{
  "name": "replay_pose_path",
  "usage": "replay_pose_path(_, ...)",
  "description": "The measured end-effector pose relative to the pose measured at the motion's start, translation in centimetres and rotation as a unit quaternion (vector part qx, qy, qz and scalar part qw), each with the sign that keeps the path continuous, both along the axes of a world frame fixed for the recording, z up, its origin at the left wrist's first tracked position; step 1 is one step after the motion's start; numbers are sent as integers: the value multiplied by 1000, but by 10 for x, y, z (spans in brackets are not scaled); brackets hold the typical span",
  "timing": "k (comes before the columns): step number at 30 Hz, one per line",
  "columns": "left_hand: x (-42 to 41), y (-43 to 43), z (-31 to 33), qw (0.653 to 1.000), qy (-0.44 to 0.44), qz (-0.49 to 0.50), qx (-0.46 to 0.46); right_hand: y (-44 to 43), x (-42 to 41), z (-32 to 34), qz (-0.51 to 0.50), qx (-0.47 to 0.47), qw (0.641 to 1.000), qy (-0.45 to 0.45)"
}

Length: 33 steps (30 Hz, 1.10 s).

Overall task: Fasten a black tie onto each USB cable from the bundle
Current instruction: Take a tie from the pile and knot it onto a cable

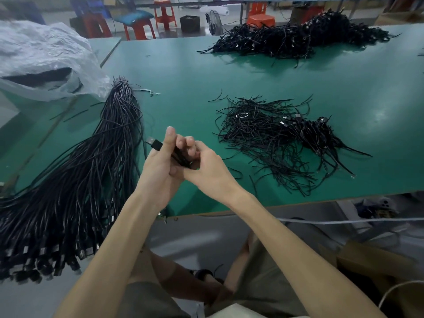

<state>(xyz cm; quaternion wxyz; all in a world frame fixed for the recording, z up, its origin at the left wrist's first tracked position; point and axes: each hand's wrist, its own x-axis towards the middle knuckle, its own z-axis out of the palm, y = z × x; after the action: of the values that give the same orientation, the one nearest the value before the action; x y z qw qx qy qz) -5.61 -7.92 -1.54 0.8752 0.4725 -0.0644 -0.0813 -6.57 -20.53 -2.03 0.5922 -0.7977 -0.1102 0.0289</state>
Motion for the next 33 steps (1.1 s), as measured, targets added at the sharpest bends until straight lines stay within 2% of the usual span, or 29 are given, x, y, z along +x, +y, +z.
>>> replay_pose_path(5,-3,6,4,991,-61,-82,89,-7,6,5,-4,70,997,14)
replay_pose_path(9,-5,25,15,955,-146,-208,152,-14,0,3,31,156,987,25)
replay_pose_path(12,-6,36,22,936,-169,-250,182,-19,-3,0,59,189,980,26)
replay_pose_path(16,-12,26,24,948,-137,-172,230,-18,-7,-4,18,193,981,19)
replay_pose_path(19,-17,11,20,956,-141,-74,246,-14,-6,-2,-15,208,978,-3)
replay_pose_path(21,-19,5,16,955,-147,-43,254,-15,-5,-2,-26,214,977,-2)
replay_pose_path(25,-23,7,18,947,-162,-92,261,-21,-8,-6,-11,224,974,10)
replay_pose_path(29,-25,11,20,947,-174,-96,253,-19,-10,-5,-11,220,975,-22)
replay_pose_path(33,-26,16,23,944,-175,-150,235,-16,-14,-6,-14,210,977,-32)
